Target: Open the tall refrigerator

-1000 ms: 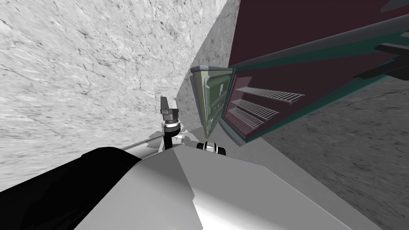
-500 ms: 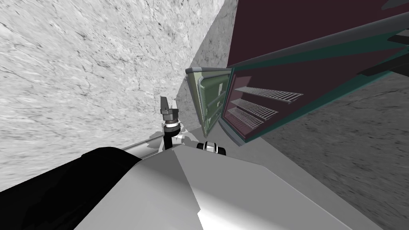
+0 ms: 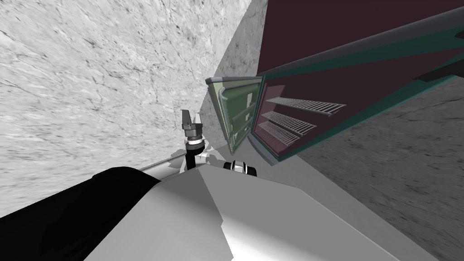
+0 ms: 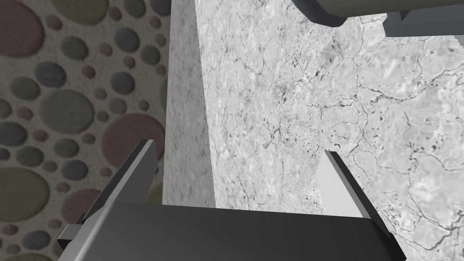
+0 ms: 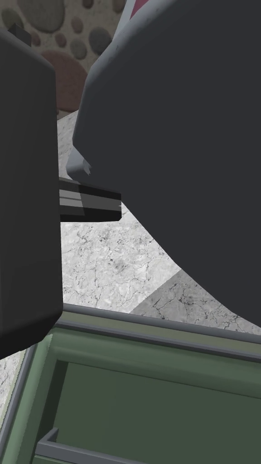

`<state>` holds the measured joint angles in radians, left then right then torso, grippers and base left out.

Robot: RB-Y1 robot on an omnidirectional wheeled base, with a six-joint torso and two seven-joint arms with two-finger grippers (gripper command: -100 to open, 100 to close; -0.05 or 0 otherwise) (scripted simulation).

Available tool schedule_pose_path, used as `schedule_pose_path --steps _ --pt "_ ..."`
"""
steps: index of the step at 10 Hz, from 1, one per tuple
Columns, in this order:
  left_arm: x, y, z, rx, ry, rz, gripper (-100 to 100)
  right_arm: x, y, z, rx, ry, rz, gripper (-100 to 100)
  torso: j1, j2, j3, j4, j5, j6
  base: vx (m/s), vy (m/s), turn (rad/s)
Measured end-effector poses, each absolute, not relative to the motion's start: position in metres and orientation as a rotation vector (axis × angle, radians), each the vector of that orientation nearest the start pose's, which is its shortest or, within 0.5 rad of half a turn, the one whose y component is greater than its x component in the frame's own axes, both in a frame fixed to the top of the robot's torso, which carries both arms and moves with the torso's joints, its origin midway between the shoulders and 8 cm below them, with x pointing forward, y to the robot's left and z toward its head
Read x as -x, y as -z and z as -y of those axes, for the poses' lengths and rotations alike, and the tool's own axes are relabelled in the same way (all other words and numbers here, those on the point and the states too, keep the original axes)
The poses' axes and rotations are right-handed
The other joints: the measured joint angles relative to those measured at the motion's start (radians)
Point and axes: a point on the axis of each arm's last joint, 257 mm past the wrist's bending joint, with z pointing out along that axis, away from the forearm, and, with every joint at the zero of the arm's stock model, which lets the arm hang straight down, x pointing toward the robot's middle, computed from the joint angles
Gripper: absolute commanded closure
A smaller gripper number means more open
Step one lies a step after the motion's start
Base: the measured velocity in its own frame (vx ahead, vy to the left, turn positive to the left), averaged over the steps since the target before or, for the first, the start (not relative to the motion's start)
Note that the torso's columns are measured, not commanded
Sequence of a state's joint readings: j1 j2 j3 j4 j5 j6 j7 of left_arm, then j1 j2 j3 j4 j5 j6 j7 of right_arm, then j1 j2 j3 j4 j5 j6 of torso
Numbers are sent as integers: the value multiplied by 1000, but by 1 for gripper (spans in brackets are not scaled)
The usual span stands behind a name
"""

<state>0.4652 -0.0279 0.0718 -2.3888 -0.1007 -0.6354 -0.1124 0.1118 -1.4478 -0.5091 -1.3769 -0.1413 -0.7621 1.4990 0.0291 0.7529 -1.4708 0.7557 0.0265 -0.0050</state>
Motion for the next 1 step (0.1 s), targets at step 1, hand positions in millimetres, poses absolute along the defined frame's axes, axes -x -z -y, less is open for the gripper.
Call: schedule_pose_path --steps 1 --pt "-292 -102 -272 351 1120 -479 0 -427 -269 481 950 894 -578 -100 1 1 1 0 0 0 0 0 0"
